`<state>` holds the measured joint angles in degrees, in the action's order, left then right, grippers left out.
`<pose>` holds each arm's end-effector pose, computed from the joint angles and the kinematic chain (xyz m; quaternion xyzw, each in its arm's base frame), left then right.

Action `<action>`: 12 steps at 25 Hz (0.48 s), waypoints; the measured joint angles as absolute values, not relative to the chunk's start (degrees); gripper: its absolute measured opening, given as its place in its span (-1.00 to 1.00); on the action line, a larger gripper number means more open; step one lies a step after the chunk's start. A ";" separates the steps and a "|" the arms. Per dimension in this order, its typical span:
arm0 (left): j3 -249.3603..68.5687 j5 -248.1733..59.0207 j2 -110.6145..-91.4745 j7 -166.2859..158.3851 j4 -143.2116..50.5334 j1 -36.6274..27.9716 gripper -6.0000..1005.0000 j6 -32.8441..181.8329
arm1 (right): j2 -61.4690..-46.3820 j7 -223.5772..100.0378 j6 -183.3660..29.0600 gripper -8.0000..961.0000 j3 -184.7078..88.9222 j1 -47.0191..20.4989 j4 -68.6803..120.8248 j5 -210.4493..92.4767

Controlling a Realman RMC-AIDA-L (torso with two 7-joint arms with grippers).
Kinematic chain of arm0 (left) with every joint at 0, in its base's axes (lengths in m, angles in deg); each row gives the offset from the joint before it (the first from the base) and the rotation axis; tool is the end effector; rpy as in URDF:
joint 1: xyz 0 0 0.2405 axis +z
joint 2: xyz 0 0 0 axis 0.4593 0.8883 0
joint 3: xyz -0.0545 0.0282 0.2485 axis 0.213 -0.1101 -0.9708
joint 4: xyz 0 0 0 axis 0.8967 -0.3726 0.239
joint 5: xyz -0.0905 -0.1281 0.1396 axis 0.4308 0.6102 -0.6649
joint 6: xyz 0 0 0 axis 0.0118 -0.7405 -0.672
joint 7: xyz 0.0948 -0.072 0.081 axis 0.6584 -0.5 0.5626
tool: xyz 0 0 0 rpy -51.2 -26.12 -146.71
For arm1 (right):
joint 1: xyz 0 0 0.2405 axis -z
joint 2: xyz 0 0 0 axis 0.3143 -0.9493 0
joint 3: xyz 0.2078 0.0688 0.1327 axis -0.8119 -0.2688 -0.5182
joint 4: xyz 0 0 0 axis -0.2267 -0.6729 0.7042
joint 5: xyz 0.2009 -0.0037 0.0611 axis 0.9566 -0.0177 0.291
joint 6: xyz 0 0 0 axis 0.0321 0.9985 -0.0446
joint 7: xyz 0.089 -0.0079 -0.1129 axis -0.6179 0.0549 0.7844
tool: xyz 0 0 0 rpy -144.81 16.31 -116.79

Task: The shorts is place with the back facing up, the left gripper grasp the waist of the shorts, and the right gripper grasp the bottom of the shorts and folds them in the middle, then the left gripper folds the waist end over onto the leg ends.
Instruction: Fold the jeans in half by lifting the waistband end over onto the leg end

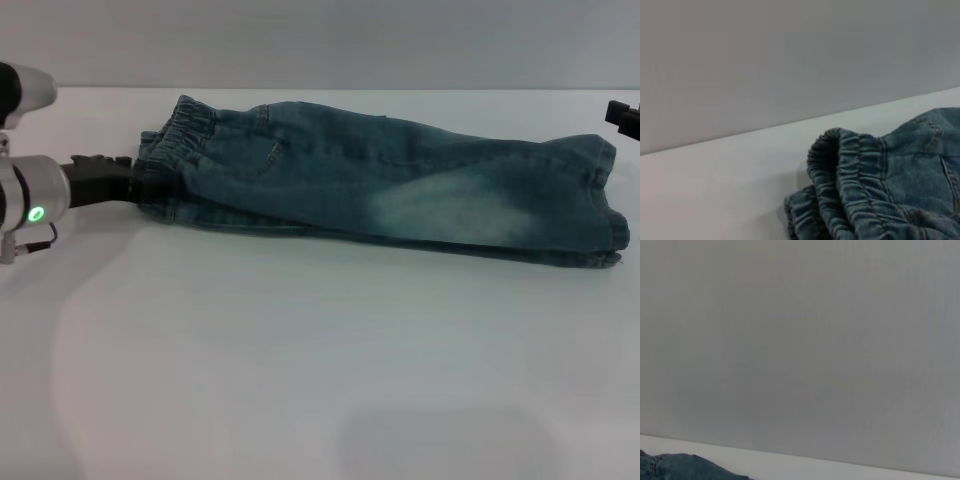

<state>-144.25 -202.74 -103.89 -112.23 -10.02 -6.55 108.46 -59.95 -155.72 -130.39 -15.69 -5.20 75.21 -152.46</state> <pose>-0.2985 0.4144 -0.0001 -0.8461 -0.3776 -0.0644 0.3707 0.3120 0.3746 0.0867 -0.8125 0.3515 0.2218 0.4087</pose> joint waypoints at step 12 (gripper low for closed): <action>-144.88 -202.89 -103.91 -112.04 -10.81 -7.76 0.58 109.42 | -59.85 -155.72 -130.28 0.08 -16.20 -5.06 75.08 -152.47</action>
